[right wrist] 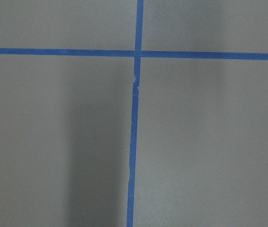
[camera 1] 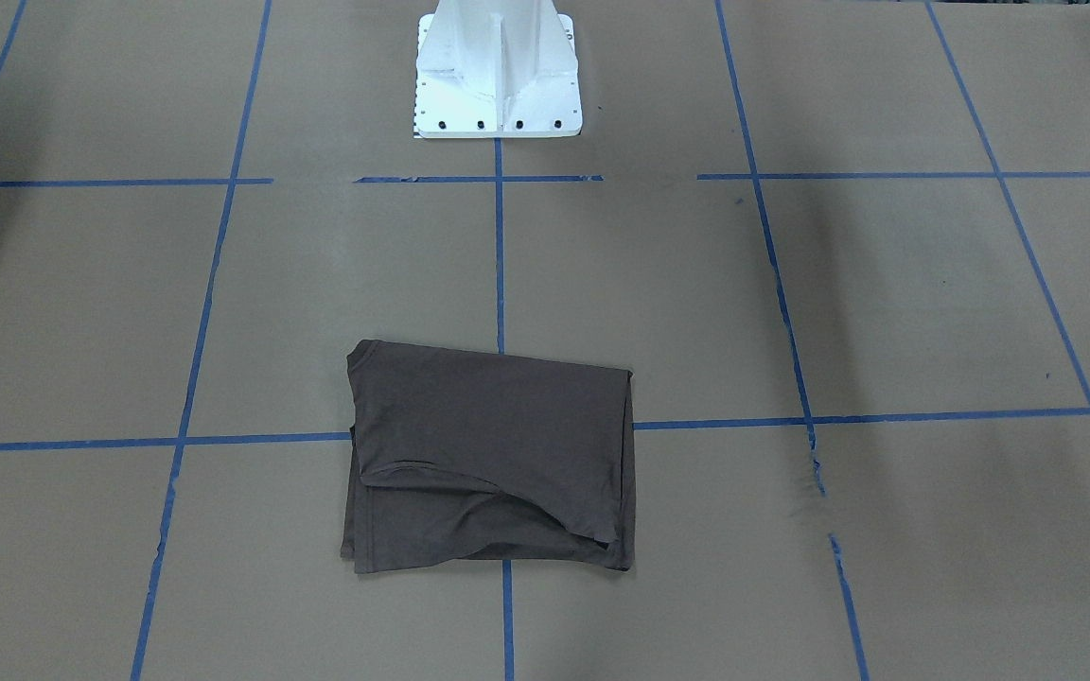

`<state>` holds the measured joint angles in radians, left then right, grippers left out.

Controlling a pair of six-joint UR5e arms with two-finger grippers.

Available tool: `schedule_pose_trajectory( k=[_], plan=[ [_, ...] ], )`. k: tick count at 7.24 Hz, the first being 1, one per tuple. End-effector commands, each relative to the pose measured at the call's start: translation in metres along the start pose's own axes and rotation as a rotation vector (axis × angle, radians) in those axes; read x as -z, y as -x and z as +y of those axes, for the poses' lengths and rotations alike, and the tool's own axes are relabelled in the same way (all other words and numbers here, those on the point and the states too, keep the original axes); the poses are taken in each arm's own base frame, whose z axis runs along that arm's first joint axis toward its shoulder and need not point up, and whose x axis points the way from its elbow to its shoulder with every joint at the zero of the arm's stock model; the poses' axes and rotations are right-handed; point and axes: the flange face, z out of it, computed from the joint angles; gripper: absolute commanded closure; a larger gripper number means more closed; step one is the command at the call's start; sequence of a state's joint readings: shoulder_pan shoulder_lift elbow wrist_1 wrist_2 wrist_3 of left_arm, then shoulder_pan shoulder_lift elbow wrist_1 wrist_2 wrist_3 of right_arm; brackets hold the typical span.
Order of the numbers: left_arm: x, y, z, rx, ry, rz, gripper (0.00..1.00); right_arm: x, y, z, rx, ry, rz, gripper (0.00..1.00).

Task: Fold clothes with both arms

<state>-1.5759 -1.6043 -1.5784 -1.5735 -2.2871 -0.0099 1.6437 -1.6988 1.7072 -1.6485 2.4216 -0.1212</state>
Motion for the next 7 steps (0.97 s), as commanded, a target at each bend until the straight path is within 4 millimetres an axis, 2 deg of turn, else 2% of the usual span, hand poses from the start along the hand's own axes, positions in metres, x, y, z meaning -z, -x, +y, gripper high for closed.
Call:
schedule_pose_trajectory(
  k=[1,3,4,7],
  plan=[
    [0.002,-0.001,-0.001,0.016,-0.003,0.002,0.00,-0.009,0.017,-0.016,-0.064,-0.015,0.003,0.00],
    [0.003,-0.002,-0.002,0.016,-0.006,0.002,0.00,-0.024,0.008,-0.019,-0.052,-0.037,0.003,0.00],
    [0.003,-0.002,-0.003,0.015,-0.007,0.002,0.00,-0.021,0.012,-0.025,-0.038,-0.048,0.003,0.00],
    [0.004,-0.003,-0.003,0.014,-0.008,0.002,0.00,-0.019,0.013,-0.025,-0.040,-0.050,0.003,0.00]
  ],
)
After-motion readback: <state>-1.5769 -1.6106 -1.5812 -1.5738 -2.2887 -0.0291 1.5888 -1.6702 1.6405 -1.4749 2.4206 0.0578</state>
